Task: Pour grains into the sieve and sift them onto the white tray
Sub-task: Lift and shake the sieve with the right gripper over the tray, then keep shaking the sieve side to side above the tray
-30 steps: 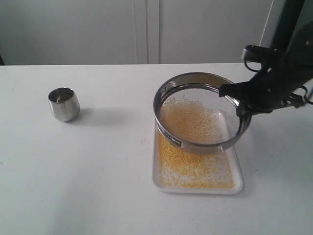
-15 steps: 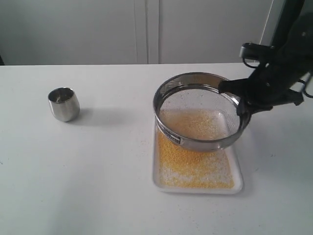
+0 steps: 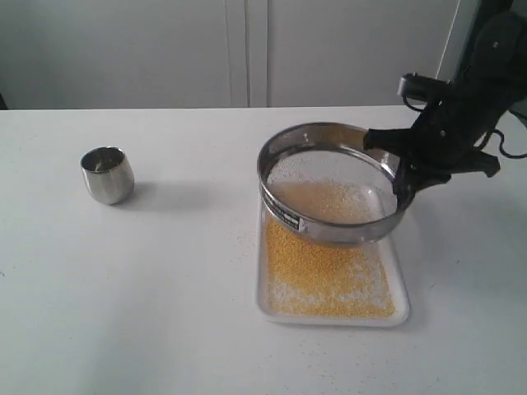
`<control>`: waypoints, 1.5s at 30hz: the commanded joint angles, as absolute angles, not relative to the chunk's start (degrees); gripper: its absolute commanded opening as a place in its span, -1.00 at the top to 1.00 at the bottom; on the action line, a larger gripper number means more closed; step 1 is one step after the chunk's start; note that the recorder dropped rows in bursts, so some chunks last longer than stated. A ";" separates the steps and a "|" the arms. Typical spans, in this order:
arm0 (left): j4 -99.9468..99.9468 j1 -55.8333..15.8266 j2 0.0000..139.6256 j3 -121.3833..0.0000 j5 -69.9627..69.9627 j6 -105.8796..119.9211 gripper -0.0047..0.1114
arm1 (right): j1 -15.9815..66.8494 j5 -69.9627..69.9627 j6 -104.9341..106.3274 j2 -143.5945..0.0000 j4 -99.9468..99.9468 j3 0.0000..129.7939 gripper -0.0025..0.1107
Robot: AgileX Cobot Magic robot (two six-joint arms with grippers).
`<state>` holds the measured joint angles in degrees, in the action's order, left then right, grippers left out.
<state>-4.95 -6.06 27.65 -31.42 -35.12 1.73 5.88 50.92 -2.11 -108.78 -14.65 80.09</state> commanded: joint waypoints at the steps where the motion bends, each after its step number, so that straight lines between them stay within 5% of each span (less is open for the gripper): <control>1: -5.47 -5.85 27.16 -31.16 -35.57 1.77 0.92 | 5.97 50.16 0.00 -100.98 -14.76 70.98 0.96; 5: -5.47 -5.85 27.16 -31.16 -35.57 1.77 0.92 | 6.09 34.09 3.90 -97.59 -20.00 63.55 0.96; 10: -5.47 -5.85 27.16 -31.16 -35.57 1.77 0.92 | 4.50 63.58 -2.86 -113.99 -18.23 86.88 0.96; 19: -5.47 -5.85 27.16 -31.16 -35.57 1.77 0.92 | 5.10 44.21 -0.35 -100.92 -14.68 73.63 0.96; 24: -5.47 -5.85 27.16 -31.16 -35.57 1.77 0.92 | 4.48 63.12 -2.56 -112.16 -14.32 84.41 0.96; 31: -5.47 -5.85 27.16 -31.16 -35.57 1.77 0.92 | 5.61 36.65 0.61 -91.27 -13.10 59.95 0.96; 34: -5.47 -5.85 27.16 -31.16 -35.57 1.77 0.92 | 5.61 39.46 1.13 -100.90 -17.38 69.85 0.96; 37: -5.47 -5.85 27.16 -31.16 -35.57 1.77 0.92 | 4.76 62.56 -4.80 -110.67 -11.84 83.49 0.96; 39: -5.47 -5.85 27.16 -31.16 -35.57 1.77 0.92 | 5.36 59.99 -6.58 -106.97 -6.28 79.83 0.96; 42: -5.47 -5.85 27.16 -31.16 -35.57 1.77 0.92 | 7.29 37.90 -2.74 -95.32 -11.82 66.76 0.96; 45: -5.47 -5.85 27.16 -31.16 -35.57 1.77 0.92 | 6.60 54.22 -7.38 -109.32 -13.37 81.44 0.96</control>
